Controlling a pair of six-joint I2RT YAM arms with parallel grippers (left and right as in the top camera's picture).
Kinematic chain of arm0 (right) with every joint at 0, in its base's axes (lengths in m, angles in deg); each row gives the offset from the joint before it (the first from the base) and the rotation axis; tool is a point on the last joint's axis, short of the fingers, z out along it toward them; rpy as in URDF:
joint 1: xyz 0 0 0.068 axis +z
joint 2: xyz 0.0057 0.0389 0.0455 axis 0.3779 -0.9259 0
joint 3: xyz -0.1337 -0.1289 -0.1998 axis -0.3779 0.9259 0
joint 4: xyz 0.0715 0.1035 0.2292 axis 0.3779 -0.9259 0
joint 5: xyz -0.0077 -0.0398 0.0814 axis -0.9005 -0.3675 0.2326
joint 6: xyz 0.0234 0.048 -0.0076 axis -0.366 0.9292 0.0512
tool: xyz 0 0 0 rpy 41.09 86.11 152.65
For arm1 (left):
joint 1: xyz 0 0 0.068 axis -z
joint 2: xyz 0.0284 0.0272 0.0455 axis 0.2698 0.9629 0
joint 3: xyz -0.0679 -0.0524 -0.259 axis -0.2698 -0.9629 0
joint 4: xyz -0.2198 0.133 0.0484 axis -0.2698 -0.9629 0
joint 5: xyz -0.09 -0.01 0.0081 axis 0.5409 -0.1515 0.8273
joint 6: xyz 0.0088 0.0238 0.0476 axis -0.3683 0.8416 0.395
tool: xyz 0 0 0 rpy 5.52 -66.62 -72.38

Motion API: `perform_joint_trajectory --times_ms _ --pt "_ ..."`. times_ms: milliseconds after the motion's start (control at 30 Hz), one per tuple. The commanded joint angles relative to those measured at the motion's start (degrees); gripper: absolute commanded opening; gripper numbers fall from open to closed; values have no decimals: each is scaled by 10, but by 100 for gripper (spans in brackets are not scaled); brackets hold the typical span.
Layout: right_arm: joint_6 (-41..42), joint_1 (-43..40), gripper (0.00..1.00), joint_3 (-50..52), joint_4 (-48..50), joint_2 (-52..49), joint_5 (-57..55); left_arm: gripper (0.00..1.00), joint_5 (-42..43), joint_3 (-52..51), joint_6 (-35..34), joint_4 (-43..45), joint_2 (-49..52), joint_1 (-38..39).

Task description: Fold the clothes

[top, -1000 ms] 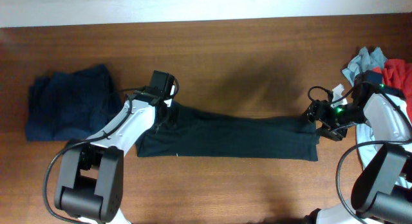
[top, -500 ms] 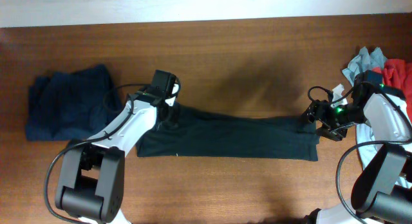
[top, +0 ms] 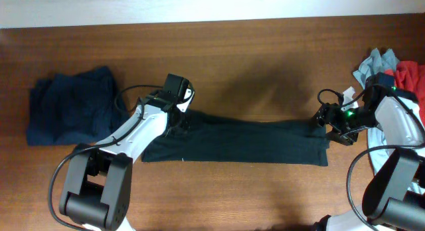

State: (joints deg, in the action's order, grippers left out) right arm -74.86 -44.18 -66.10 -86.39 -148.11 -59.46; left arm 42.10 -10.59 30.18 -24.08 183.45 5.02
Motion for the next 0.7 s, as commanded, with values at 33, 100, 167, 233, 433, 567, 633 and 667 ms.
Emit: perform_joint_trajectory --times_ms 33,100,167,233,433,567,633,667 --pt "-7 -2 75 -8 -7 16 3 0 5 1 5 -22 4 -1" --pt "-7 -2 75 -8 -8 16 3 1 5 9 -8 -46 -7 -1" --pt "-7 -2 75 -8 -8 16 3 0 7 16 -11 -70 -20 -1" --pt "-6 -2 75 -8 -8 16 3 0 7 21 -11 -95 -38 -1" --pt "-6 -2 75 -8 -8 16 3 1 8 21 -11 -160 -59 -1" --pt "-6 -2 75 -8 -8 16 3 2 9 20 -11 -181 -59 -1" --pt "-6 -2 76 -8 -8 16 3 9 9 20 -11 -184 -59 -1" --pt "-6 -2 76 -8 -8 16 3 13 9 20 -11 -187 -59 -1"
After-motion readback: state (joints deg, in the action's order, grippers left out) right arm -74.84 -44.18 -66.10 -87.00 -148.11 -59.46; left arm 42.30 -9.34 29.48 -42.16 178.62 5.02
